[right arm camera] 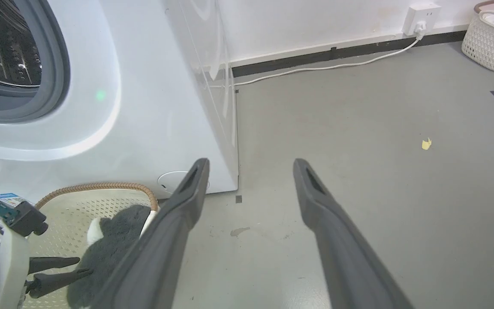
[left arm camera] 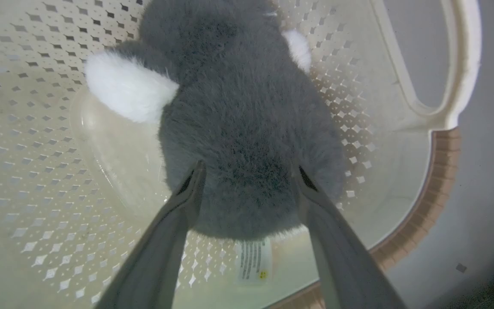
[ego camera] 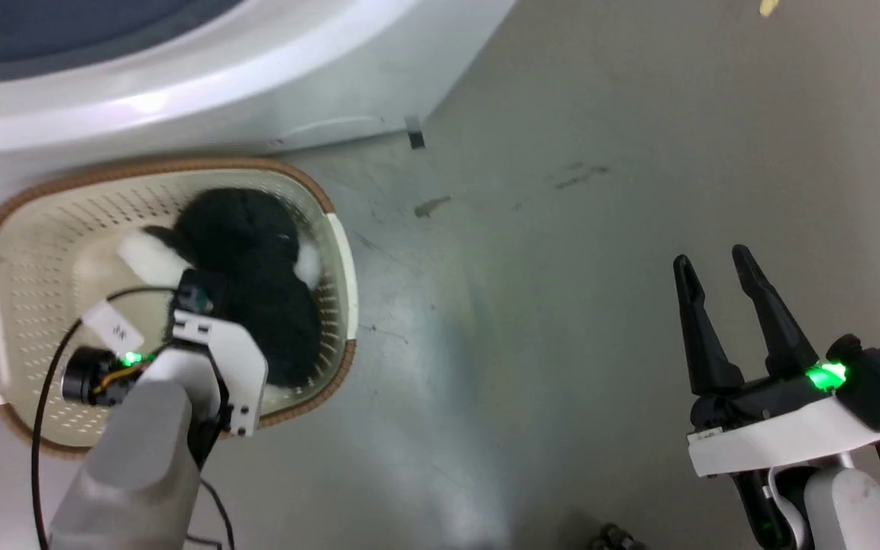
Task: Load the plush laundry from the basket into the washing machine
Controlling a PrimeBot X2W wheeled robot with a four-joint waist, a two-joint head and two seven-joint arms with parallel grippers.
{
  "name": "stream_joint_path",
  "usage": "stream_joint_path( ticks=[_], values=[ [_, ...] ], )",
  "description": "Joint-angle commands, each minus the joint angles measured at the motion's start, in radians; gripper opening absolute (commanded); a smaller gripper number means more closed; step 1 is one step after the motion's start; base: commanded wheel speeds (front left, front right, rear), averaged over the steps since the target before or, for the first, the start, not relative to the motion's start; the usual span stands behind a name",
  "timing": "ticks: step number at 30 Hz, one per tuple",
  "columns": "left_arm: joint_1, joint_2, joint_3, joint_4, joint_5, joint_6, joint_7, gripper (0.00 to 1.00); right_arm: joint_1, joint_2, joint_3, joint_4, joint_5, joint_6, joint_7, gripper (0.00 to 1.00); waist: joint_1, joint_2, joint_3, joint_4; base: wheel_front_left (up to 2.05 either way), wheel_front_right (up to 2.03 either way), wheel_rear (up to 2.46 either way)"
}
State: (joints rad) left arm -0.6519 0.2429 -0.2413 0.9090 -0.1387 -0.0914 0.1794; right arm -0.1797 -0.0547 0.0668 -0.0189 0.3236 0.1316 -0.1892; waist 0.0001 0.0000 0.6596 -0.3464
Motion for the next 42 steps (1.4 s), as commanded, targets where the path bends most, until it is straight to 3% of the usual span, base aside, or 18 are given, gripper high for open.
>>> stream_joint_path(
  ticks=[1, 28, 29, 37, 42],
  values=[
    [-0.049, 0.01, -0.012, 0.034, -0.01, -0.005, 0.019, 1.0, -0.022, 0.003, 0.003, -0.006, 0.017, -0.001, -0.012, 1.0, -0.0001, 0.0, 0.032, -0.018, 0.0, 0.0, 0.0],
    [-0.318, 0.047, -0.108, 0.325, -0.075, 0.026, 0.167, 1.0, -0.047, 0.004, 0.01, -0.027, 0.125, -0.001, -0.066, 1.0, -0.0001, 0.0, 0.291, -0.088, 0.0, 0.0, 0.0],
    [-0.323, 0.049, -0.111, 0.336, -0.079, 0.024, 0.165, 0.0, -0.051, 0.004, 0.013, -0.025, 0.128, -0.001, -0.068, 1.0, -0.0001, 0.0, 0.297, -0.093, 0.0, 0.0, 0.0],
    [-0.298, 0.081, -0.091, 0.358, -0.122, 0.031, 0.093, 0.0, -0.083, 0.005, 0.03, -0.011, 0.13, -0.001, -0.073, 1.0, -0.0001, 0.0, 0.254, -0.125, 0.0, 0.0, 0.0],
    [-0.255, 0.052, -0.079, 0.353, -0.148, 0.035, 0.013, 0.0, -0.079, 0.005, -0.005, -0.003, 0.087, -0.001, -0.073, 1.0, -0.0001, 0.0, 0.156, -0.083, 0.0, 0.0, 0.0]
  ],
)
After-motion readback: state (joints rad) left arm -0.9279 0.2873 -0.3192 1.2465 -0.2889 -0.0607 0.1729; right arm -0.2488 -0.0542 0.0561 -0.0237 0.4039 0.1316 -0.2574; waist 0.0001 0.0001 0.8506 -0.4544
